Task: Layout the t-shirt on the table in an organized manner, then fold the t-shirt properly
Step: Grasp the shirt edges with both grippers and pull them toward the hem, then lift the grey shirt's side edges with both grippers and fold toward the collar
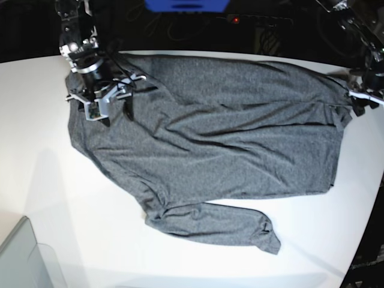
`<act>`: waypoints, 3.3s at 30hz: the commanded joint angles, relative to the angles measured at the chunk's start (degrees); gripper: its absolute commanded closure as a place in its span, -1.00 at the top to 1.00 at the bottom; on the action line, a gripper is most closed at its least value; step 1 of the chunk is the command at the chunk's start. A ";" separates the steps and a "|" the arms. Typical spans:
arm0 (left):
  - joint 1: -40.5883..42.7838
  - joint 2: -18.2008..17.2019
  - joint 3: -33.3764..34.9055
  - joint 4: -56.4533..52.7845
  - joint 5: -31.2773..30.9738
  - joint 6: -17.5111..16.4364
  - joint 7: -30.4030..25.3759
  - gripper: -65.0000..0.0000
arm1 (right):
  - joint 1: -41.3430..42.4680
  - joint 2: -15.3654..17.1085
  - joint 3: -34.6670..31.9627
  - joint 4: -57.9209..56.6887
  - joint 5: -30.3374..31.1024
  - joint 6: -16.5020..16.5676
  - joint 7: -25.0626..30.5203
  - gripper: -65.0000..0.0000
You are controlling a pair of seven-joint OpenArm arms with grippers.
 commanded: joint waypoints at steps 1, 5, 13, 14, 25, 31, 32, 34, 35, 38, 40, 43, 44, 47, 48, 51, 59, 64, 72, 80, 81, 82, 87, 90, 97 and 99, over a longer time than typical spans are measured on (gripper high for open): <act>-1.37 -0.92 -0.06 1.32 -0.96 -0.26 -1.50 -0.04 | 1.00 0.40 0.25 1.19 0.27 0.19 1.53 0.10; -9.45 -1.01 0.38 -0.44 -0.16 0.27 -1.85 -0.04 | 4.43 0.57 0.25 0.14 0.27 0.19 1.44 0.16; -30.38 -5.49 7.41 -24.09 11.35 0.53 -2.20 -0.04 | 12.61 2.24 0.34 -5.05 0.10 0.19 -3.22 0.20; -32.57 -6.64 8.55 -27.96 12.23 0.53 -2.38 -0.04 | 13.31 2.42 0.34 -5.32 0.10 0.19 -3.84 0.20; -43.65 -11.12 16.55 -59.70 18.74 0.62 -24.97 -0.04 | 17.09 2.51 3.59 -7.34 0.10 0.19 -4.36 0.20; -43.91 -11.12 16.64 -63.30 20.85 0.71 -29.72 -0.04 | 19.99 2.51 3.59 -10.50 0.10 0.19 -4.36 0.20; -43.91 -11.12 16.64 -63.92 21.20 0.71 -30.51 -0.04 | 20.96 2.51 3.59 -11.56 0.10 0.19 -4.36 0.20; -43.91 -11.12 16.64 -64.71 21.99 0.71 -32.00 -0.04 | 22.45 2.51 3.24 -14.11 0.10 0.19 -4.36 0.20; -43.91 -11.12 16.55 -64.79 22.34 0.71 -32.36 -0.04 | 23.51 2.51 3.15 -15.43 0.10 0.28 -4.36 0.20; -43.91 -11.12 16.38 -65.59 22.96 0.71 -32.44 -0.04 | 27.20 2.51 3.15 -19.38 0.10 1.42 -4.36 0.20; -43.91 -11.12 16.55 -65.94 22.96 0.71 -32.44 -0.05 | 29.66 2.33 3.15 -21.93 0.10 5.64 -4.36 0.20; -43.83 -11.12 16.64 -66.46 22.96 0.71 -32.44 -0.06 | 32.74 2.33 3.15 -25.45 0.01 9.34 -4.36 0.20; -43.91 -11.12 16.64 -67.08 22.96 0.71 -32.44 -0.06 | 33.88 2.24 3.07 -26.94 0.01 9.95 -4.36 0.20; -43.91 -11.91 16.64 -67.78 22.96 0.71 -32.44 -0.30 | 37.93 2.16 3.07 -32.39 0.01 12.77 -4.36 0.20; -43.91 -11.91 16.64 -67.87 22.96 0.71 -32.44 -0.40 | 39.42 2.16 3.07 -34.77 0.01 13.64 -4.36 0.20; -43.91 -11.91 16.64 -67.87 22.96 0.71 -32.44 -0.74 | 44.43 2.07 3.07 -42.85 0.01 14.52 -3.92 0.20; -44.00 -11.91 16.64 -67.78 22.96 0.71 -32.44 -1.00 | 52.26 1.45 1.22 -57.01 0.01 14.87 0.82 0.20; -44.62 -11.82 16.64 -67.26 22.69 0.71 -32.44 -1.00 | 52.26 1.37 -5.37 -59.82 0.01 14.70 4.60 0.20; -45.15 -11.91 16.64 -67.17 22.96 0.71 -32.27 -1.00 | 52.87 1.81 -6.69 -67.91 -0.08 14.52 10.41 0.12; -45.23 -11.91 16.38 -67.17 22.52 0.71 -32.00 -1.00 | 52.87 3.56 -6.34 -68.35 0.01 14.52 11.90 -1.00; -45.23 -11.91 16.38 -67.08 22.43 0.62 -32.00 -1.00 | 52.87 3.83 -6.25 -68.26 0.18 14.52 11.99 -1.00; -45.32 -11.91 16.29 -67.08 22.43 0.62 -32.00 -1.00 | 52.87 4.00 -6.25 -67.56 0.18 14.52 11.99 -1.00; -44.79 -11.30 16.11 -59.87 22.34 0.18 -29.45 -1.00 | 47.60 4.44 -1.42 -54.63 0.27 14.70 11.55 -1.00; -43.65 -9.71 14.36 -52.49 22.34 -0.08 -24.18 -1.00 | 44.43 3.74 1.04 -46.63 0.18 14.70 11.46 -1.00; -41.45 -6.81 12.77 -38.77 22.34 -0.17 -17.59 -1.00 | 41.44 3.21 1.57 -35.12 0.27 14.79 6.27 -1.00; -41.28 -6.37 12.60 -37.72 22.34 -0.17 -17.59 -1.00 | 40.39 3.21 2.45 -31.86 0.27 14.79 6.01 -1.00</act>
